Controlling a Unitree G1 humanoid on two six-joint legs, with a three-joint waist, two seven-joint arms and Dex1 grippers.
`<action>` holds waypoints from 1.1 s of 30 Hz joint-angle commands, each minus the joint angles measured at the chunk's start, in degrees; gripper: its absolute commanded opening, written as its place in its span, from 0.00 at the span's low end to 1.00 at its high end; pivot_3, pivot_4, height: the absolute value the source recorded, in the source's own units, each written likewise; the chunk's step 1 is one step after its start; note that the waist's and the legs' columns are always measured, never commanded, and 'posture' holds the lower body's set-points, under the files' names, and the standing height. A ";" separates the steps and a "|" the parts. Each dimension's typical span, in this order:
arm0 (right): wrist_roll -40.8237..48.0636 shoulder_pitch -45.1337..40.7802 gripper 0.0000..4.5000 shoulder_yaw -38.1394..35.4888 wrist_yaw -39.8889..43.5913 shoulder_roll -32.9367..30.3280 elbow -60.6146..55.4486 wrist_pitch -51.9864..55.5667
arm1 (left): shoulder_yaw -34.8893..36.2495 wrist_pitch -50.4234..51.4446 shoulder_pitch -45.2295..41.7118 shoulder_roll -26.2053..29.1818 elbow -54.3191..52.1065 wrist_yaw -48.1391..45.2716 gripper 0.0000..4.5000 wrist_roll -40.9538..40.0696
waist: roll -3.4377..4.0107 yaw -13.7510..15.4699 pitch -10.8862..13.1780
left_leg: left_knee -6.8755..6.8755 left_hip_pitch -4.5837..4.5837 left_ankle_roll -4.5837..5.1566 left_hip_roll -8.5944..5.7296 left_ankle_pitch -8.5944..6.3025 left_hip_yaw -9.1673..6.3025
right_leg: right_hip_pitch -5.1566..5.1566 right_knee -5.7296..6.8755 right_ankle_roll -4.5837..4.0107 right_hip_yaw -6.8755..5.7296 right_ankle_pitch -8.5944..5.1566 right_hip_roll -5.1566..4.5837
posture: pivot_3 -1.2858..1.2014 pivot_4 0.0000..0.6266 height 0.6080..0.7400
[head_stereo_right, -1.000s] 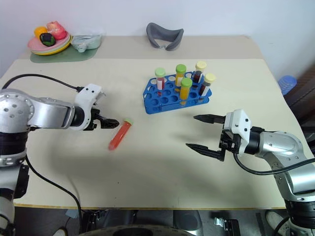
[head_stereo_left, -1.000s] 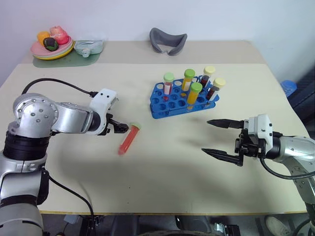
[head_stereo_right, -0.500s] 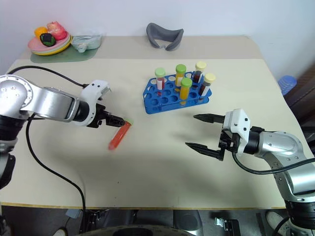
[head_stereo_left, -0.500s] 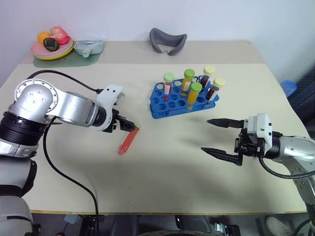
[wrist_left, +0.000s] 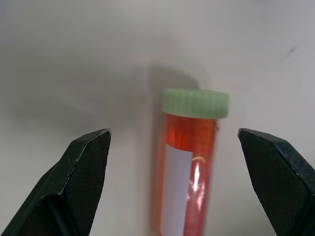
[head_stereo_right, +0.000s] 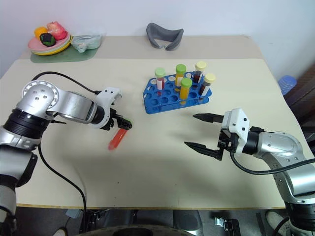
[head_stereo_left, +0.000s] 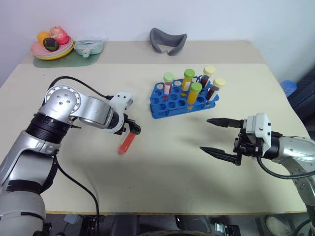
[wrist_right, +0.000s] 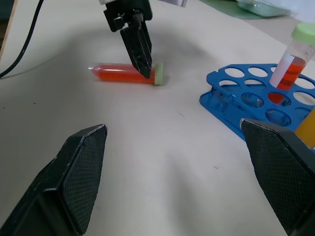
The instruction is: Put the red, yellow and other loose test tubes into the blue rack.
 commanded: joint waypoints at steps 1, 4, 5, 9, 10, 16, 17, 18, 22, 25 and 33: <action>1.05 -0.14 0.98 -1.77 -0.46 0.12 -2.10 -0.28 | 1.85 -0.43 -0.49 -1.21 0.53 3.19 0.94 -0.97 | 0.00 -0.03 0.00 | 0.00 0.00 0.00 0.00 0.00 0.00 | -0.01 0.00 0.00 0.00 0.00 0.00 | 0.52 0.24 1.00; 1.17 -0.27 0.98 -1.81 -0.68 0.02 -2.16 -0.16 | 2.58 -0.37 -0.50 -2.89 1.26 4.78 0.94 -0.97 | 0.00 -0.07 0.00 | 0.00 0.00 0.00 0.00 0.00 0.00 | -0.01 0.00 0.00 0.00 0.00 0.01 | 0.52 0.24 1.00; 1.19 -0.29 0.98 -1.87 -0.72 -0.03 -2.20 -0.12 | 2.87 -0.32 -0.32 -3.55 1.66 5.39 0.94 -0.97 | 0.00 -0.06 0.00 | 0.00 0.00 -0.01 0.00 0.00 0.00 | 0.00 0.00 0.00 0.00 0.00 0.01 | 0.52 0.24 1.00; 1.29 -0.05 0.98 -2.31 -0.82 -0.25 -2.36 -0.02 | 4.14 -0.24 0.92 -5.80 2.69 7.93 0.94 -0.97 | 0.00 -0.06 0.00 | 0.00 0.01 -0.05 0.00 0.03 0.00 | 0.00 0.00 0.00 0.00 0.00 0.00 | 0.52 0.24 1.00; 1.31 0.10 0.98 -2.45 -0.84 -0.31 -2.44 0.01 | 4.49 -0.21 1.15 -6.27 2.83 8.61 0.94 -0.97 | 0.00 -0.06 -0.01 | 0.00 0.01 -0.06 0.00 0.03 0.00 | 0.00 0.00 0.00 0.00 0.00 0.00 | 0.52 0.24 1.00; 1.50 0.87 0.98 -3.02 -1.09 -0.41 -2.86 0.09 | 7.09 -0.18 2.09 -9.25 4.30 14.22 0.94 -0.97 | 0.00 0.01 -0.05 | 0.04 0.02 -0.07 -0.01 0.04 0.00 | 0.03 0.01 0.00 0.00 0.00 -0.01 | 0.52 0.24 1.00; 1.55 0.96 0.98 -3.07 -1.15 -0.41 -2.91 0.12 | 7.57 -0.16 2.27 -9.77 4.58 14.98 0.94 -0.97 | 0.01 0.01 -0.06 | 0.04 0.02 -0.07 -0.01 0.04 0.00 | 0.03 0.02 0.00 0.00 0.00 -0.01 | 0.52 0.24 1.00; 1.55 1.06 0.98 -3.11 -1.16 -0.42 -2.95 0.10 | 8.00 -0.12 2.39 -10.23 4.81 15.73 0.94 -0.97 | 0.02 0.01 -0.07 | 0.04 0.02 -0.07 -0.01 0.04 0.00 | 0.03 0.02 0.00 0.00 0.00 -0.01 | 0.52 0.24 1.00; 1.71 1.05 0.98 -3.28 -1.31 -0.55 -3.23 0.41 | 9.31 0.71 2.33 -11.12 6.18 17.50 0.94 -0.97 | 0.02 0.00 -0.10 | 0.05 0.05 -0.08 -0.02 0.05 0.00 | 0.05 0.03 0.00 0.00 0.00 -0.01 | 0.52 0.24 1.00; 1.84 1.18 0.98 -3.64 -1.11 -0.83 -3.25 0.53 | 9.81 1.70 1.95 -10.64 6.40 17.01 0.94 -0.97 | 0.02 -0.08 -0.11 | 0.04 0.06 -0.08 -0.02 0.05 0.00 | 0.05 0.04 0.00 0.00 0.00 0.00 | 0.52 0.24 1.00; 1.82 1.14 0.98 -3.65 -0.59 -0.84 -2.93 0.84 | 9.31 4.47 -0.66 -7.83 8.14 13.68 0.94 -0.97 | 0.02 -0.15 -0.10 | 0.03 0.06 -0.09 -0.01 0.05 0.00 | 0.02 0.05 0.00 0.00 0.00 0.02 | 0.52 0.24 1.00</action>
